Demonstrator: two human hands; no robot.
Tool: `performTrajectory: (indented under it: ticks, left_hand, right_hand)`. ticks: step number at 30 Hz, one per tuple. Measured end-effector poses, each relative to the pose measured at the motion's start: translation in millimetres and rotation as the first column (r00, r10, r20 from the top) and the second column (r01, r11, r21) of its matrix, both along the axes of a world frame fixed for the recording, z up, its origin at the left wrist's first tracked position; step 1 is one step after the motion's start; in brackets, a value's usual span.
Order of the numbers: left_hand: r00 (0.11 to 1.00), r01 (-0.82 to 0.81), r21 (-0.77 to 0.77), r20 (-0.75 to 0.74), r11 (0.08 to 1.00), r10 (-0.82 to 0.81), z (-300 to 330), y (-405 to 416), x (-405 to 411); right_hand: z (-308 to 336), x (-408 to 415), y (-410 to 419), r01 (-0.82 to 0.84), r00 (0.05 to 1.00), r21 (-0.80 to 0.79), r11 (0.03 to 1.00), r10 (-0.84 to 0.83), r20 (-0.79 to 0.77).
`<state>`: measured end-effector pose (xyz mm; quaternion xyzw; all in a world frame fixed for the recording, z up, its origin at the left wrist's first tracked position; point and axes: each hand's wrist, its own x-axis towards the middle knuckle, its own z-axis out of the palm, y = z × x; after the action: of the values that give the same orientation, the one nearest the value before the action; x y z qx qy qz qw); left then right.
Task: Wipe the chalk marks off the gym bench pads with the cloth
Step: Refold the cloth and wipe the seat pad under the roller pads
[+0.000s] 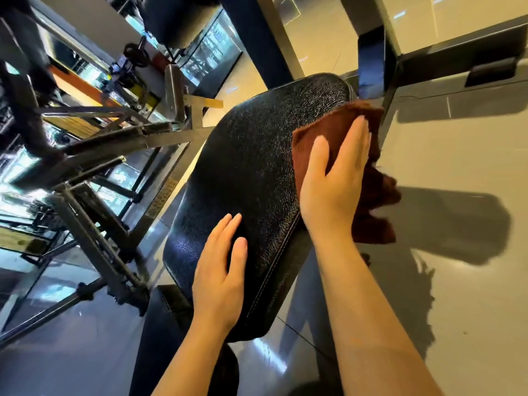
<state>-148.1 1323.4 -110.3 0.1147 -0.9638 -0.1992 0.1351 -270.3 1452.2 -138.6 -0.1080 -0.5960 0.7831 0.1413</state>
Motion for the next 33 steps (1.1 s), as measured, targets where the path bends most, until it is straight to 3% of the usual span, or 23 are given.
performTrajectory:
  ticks: [7, 17, 25, 33]
  left_hand:
    - [1.000, 0.005, 0.029, -0.024, 1.000, -0.004, -3, -5, -2]
    - [0.999, -0.003, 0.026, -0.051, 1.000, 0.004, -5, -4, -1]
    - [0.999, -0.020, 0.006, -0.032, 1.000, 0.020, -4, -5, -3]
    - [0.999, -0.029, 0.007, -0.027, 1.000, 0.030, -3, -2, -1]
  right_hand:
    - [-13, 91, -53, 0.009, 1.000, 0.003, 1.000, -0.009, -0.001]
    - [-2, -12, 2, 0.023, 1.000, -0.004, 1.000, -0.023, 0.010]
    - [-15, 99, -57, 0.029, 0.999, 0.062, 0.998, -0.026, -0.045]
    - [9, -11, -4, 0.083, 0.995, -0.006, 0.997, -0.083, 0.061]
